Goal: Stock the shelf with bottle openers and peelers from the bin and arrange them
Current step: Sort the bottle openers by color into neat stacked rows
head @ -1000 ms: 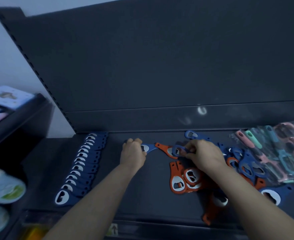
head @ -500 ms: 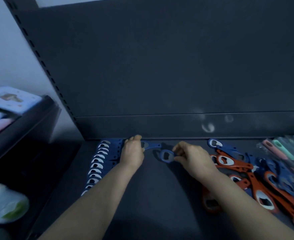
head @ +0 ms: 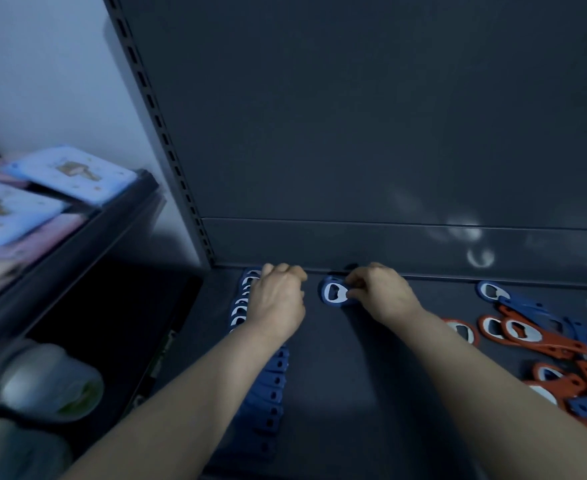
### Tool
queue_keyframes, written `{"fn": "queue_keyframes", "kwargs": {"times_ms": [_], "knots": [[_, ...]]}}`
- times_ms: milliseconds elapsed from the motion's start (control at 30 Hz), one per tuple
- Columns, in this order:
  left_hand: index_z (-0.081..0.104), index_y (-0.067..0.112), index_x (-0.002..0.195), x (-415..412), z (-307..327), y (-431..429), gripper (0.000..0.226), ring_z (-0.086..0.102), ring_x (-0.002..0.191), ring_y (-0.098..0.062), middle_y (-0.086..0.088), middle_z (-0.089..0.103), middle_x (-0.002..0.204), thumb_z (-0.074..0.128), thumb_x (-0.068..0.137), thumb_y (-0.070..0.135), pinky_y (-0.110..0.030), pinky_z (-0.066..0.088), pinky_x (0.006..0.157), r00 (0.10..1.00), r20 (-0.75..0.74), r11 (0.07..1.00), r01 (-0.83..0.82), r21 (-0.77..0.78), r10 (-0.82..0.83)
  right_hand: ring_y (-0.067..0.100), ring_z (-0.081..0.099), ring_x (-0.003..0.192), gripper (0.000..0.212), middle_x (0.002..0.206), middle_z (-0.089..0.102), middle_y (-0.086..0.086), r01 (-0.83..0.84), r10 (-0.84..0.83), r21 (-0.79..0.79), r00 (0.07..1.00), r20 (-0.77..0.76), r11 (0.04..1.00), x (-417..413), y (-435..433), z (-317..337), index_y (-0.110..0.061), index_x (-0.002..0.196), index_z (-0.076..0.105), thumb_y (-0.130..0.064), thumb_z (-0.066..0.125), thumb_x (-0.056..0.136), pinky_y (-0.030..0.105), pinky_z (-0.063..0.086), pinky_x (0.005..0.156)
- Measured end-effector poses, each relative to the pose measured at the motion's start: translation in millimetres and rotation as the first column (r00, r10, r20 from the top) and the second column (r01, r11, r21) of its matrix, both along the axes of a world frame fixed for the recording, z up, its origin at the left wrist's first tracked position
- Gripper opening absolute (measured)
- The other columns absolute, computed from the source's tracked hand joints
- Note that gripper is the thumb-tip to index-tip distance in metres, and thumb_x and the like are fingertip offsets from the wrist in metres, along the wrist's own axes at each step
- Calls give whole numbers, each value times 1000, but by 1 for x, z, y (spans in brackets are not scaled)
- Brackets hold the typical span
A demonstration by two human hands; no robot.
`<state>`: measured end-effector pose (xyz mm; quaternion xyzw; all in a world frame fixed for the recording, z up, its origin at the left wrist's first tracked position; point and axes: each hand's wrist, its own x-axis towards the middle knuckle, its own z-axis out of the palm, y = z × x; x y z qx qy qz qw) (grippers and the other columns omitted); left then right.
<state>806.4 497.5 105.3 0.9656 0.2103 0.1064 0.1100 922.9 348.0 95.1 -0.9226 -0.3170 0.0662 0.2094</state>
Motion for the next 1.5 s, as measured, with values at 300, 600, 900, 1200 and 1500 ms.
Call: {"fn": "queue_keyframes", "kwargs": {"times_ms": [300, 600, 900, 1200, 1500], "knots": [[56, 20, 121, 10, 3, -10, 34, 41, 116, -23, 1, 56, 121, 56, 89, 9, -36, 38, 93, 994, -73, 983, 89, 159, -79, 22, 50, 111, 22, 111, 57, -1, 7, 19, -99, 964, 264, 995, -10, -5, 3, -30, 112, 64, -33, 57, 91, 33, 38, 85], [56, 19, 121, 47, 14, -76, 29, 43, 114, -23, -1, 57, 119, 55, 92, 13, -37, 39, 91, 965, -104, 952, 256, 167, -241, 20, 51, 109, 19, 109, 60, -4, 175, -138, -91, 938, 319, 980, -9, -100, 18, -31, 107, 64, -32, 54, 91, 32, 35, 81], [60, 20, 116, 106, 17, -198, 23, 51, 112, -25, -4, 63, 114, 53, 94, 25, -36, 45, 88, 914, -87, 915, 401, 37, -397, 25, 56, 105, 20, 102, 67, -2, 471, -396, -131, 838, 376, 873, 17, -234, 22, -29, 101, 68, -22, 55, 87, 32, 39, 75], [61, 21, 114, 133, 9, -229, 26, 53, 105, -22, 0, 64, 110, 54, 92, 11, -35, 49, 76, 954, -84, 957, 289, 18, -286, 26, 47, 116, 33, 116, 62, 5, 258, -225, -250, 962, 152, 933, 59, -250, 19, -24, 123, 52, -39, 50, 94, 35, 36, 88], [60, 19, 118, 145, 3, -230, 24, 55, 104, -23, -3, 63, 111, 52, 95, 15, -40, 51, 82, 961, -71, 963, 265, -39, -267, 22, 57, 109, 25, 113, 65, 0, 173, -169, -125, 985, 39, 977, 85, -264, 27, -25, 108, 62, -31, 66, 84, 26, 39, 76]]}}
